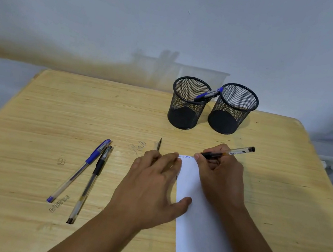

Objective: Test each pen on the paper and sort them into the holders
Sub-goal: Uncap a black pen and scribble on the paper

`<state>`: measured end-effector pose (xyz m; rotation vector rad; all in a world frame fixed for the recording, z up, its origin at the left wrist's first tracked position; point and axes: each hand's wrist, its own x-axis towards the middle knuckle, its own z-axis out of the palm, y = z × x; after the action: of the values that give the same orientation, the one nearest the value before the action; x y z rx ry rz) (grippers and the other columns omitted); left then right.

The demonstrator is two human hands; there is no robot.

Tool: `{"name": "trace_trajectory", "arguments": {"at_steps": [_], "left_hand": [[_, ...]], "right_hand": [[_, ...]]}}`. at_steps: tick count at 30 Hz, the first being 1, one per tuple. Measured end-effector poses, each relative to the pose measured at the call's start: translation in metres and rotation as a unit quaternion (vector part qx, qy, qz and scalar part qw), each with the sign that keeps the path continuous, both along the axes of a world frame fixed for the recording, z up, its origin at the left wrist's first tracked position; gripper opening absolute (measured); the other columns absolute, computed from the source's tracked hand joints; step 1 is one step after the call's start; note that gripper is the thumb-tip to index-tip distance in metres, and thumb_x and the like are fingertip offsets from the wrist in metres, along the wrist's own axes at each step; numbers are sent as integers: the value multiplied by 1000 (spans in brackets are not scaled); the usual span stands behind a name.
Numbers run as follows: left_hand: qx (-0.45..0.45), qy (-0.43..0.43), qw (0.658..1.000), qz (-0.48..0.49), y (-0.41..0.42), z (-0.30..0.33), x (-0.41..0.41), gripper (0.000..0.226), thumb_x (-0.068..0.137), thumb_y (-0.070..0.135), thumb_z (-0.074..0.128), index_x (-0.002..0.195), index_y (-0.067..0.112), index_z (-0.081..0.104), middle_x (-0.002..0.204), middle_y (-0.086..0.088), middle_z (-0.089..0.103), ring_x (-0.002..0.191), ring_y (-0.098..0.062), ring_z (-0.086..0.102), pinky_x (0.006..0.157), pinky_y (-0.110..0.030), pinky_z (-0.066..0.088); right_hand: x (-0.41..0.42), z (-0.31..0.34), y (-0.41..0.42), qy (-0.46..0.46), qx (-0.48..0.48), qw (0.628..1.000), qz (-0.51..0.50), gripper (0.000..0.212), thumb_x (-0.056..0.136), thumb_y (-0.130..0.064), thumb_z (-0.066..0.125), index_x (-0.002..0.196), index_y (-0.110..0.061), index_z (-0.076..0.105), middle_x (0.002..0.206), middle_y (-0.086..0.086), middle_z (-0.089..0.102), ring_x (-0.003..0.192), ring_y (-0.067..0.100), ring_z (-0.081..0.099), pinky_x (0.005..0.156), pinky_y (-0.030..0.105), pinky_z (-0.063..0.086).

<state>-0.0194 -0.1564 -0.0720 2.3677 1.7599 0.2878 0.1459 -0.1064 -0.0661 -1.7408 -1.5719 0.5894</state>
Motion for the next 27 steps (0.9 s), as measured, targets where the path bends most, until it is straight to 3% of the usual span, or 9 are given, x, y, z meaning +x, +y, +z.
{"name": "trace_trajectory", "arguments": {"at_steps": [9,16,20,27], "left_hand": [[0,-4,1000,2,0,-1,0,82,76,74,40,142,26,41,151,14,34,130,-18,25,103,-37,30],[-2,-4,1000,7,0,-1,0,83,76,74,40,144,27,39,153,15,32,132,-18,23,105,-36,28],[-1,-5,1000,7,0,-1,0,83,76,74,39,144,28,39,154,15,31,133,-17,23,106,-36,28],[5,-9,1000,8,0,0,0,81,76,74,41,143,27,41,152,15,33,132,-18,24,105,-36,28]], "right_hand": [[1,1,-1,4,-3,1000,-7,12,86,-27,71,84,-20,61,63,-21,60,60,-6,61,59,4,41],[0,0,0,-14,-5,1000,-6,12,86,-25,71,84,-17,62,68,-9,65,61,2,61,61,12,45],[-2,0,0,-6,0,1000,-8,12,85,-22,71,83,-18,60,72,-1,72,68,13,69,68,27,55],[-1,1,0,-14,0,1000,-5,14,85,-23,72,81,-19,59,72,-1,72,67,12,68,68,26,55]]}}
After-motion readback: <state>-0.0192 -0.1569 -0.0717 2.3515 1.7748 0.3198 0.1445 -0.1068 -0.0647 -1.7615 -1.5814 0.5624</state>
